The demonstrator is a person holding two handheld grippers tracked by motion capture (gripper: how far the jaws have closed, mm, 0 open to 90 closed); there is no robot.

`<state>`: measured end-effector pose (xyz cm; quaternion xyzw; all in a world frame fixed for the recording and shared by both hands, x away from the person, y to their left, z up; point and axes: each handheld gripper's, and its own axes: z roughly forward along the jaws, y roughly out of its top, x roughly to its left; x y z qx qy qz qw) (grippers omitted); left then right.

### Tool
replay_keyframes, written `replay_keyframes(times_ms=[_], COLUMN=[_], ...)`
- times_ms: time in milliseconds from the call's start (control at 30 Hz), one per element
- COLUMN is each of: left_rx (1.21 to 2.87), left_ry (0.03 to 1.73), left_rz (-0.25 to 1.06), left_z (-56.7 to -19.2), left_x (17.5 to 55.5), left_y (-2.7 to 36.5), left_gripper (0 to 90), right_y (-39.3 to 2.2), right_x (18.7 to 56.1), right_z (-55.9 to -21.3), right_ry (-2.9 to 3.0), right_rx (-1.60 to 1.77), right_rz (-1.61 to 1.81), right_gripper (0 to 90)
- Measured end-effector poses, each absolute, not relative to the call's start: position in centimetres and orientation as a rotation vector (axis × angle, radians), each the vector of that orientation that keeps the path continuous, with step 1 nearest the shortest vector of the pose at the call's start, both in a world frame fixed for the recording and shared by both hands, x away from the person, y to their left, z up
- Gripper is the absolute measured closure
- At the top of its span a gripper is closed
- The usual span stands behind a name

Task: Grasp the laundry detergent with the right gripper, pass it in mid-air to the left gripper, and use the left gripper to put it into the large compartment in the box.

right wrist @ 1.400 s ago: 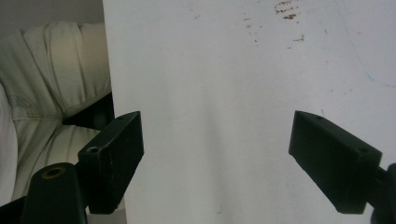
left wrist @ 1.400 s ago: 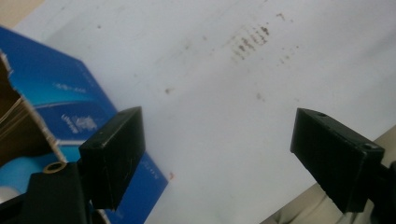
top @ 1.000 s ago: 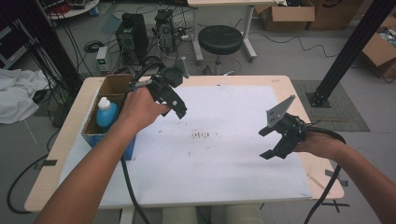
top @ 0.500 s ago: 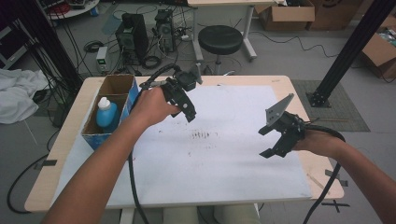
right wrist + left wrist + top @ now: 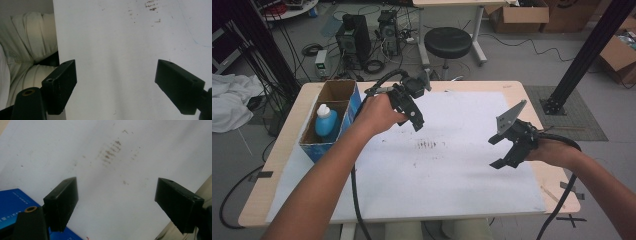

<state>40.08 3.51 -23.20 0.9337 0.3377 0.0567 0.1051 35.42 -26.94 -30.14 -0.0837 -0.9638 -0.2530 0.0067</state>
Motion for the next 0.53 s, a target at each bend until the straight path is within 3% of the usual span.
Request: replay_keyframes(times_ms=[533], left_rx=[2.745], left_ry=[0.991], left_rz=[0.165], left_z=[-23.19], left_x=[39.98], left_y=[3.56], left_gripper=[19.8], right_y=[-26.75], right_x=[35.39], right_z=[-30.14], right_ry=[-3.017], right_rx=[-0.251], right_rz=[-0.795], right_gripper=[17.5])
